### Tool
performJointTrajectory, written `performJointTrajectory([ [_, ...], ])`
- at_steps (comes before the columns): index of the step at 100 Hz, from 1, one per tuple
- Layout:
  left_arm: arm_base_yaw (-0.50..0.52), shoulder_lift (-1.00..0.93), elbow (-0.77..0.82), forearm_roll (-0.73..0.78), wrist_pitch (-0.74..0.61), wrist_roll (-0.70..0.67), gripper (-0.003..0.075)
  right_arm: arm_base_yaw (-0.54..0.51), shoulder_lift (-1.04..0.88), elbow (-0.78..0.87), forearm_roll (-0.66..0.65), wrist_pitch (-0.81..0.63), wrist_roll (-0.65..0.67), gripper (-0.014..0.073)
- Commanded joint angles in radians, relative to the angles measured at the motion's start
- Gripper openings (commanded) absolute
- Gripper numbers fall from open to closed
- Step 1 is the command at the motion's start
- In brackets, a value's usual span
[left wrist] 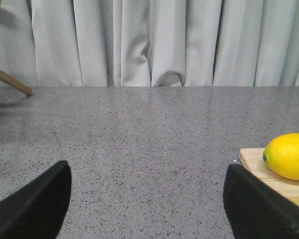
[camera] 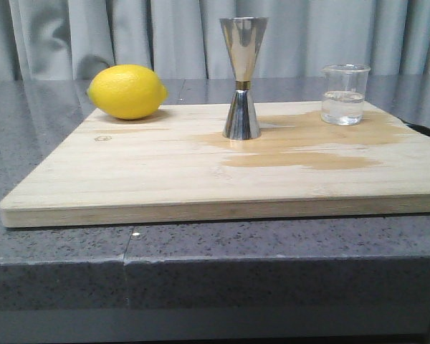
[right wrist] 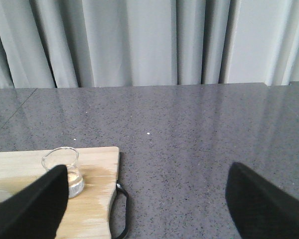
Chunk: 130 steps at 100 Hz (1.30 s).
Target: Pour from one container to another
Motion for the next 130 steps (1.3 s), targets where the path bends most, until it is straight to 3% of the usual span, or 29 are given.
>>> performJointTrajectory([
  [1, -0.009, 0.013, -0.037, -0.005, -0.084, -0.006, 0.0592, -0.007, 0.012, -0.035, -0.013, -0.089, -0.001, 0.0603],
  [39, -0.009, 0.021, -0.056, -0.024, -0.059, -0.006, 0.0512, -0.007, 0.016, -0.040, 0.006, -0.084, -0.001, 0.0603],
  [77, -0.009, 0.332, -0.367, -0.068, 0.416, 0.046, 0.0512, -0.007, 0.249, -0.264, 0.006, 0.184, -0.008, 0.0603],
  [88, -0.009, 0.431, -0.423, -0.252, 0.460, 0.244, 0.0512, -0.006, 0.317, -0.299, 0.007, 0.218, -0.008, 0.0603],
  [111, -0.009, 0.610, -0.445, -0.921, 0.530, 0.886, 0.0512, -0.004, 0.413, -0.302, 0.023, 0.218, -0.016, 0.0603],
  [130, -0.010, 0.755, -0.445, -1.308, 0.664, 1.337, 0.0512, -0.004, 0.452, -0.302, 0.147, 0.203, -0.128, 0.0601],
])
